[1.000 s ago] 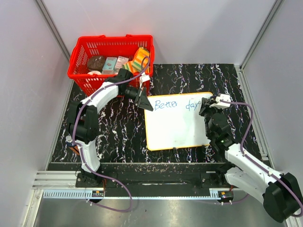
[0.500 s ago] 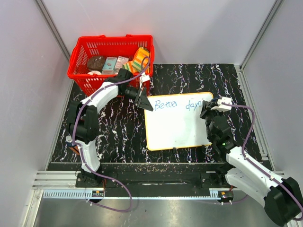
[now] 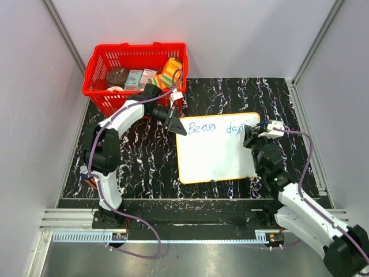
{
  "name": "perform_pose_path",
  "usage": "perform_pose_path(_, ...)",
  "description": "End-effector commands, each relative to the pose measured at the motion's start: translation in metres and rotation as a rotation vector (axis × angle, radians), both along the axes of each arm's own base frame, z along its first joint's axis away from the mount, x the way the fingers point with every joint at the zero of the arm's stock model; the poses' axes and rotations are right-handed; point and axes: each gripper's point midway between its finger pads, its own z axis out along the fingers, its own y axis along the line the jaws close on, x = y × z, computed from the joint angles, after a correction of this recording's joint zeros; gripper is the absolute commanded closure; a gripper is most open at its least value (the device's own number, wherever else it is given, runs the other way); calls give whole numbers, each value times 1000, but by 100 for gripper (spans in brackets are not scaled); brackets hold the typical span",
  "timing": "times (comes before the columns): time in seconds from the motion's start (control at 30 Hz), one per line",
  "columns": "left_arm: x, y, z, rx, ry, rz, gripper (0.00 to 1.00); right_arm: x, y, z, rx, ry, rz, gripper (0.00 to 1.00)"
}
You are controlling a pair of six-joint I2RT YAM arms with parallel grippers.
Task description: Write a sentence on the whiteboard
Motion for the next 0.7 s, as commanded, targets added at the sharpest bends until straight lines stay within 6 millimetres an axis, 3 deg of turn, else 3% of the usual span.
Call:
perform_pose_path(0.0, 24, 6, -11, 120, -225, 31, 100, -20, -2, 30, 60, -75, 47, 100)
perform_pose_path(0.03, 23, 6, -11, 122, -222, 32, 100, -27, -3, 46, 79, -117, 64, 100)
perform_pose_path(0.17, 23, 6, -11, 123, -223, 33, 100, -36, 0, 59, 69, -137, 111, 100)
perform_pose_path(0.67, 24, 9, -6, 133, -257, 40, 100, -42, 24, 49, 17, -118, 255, 100)
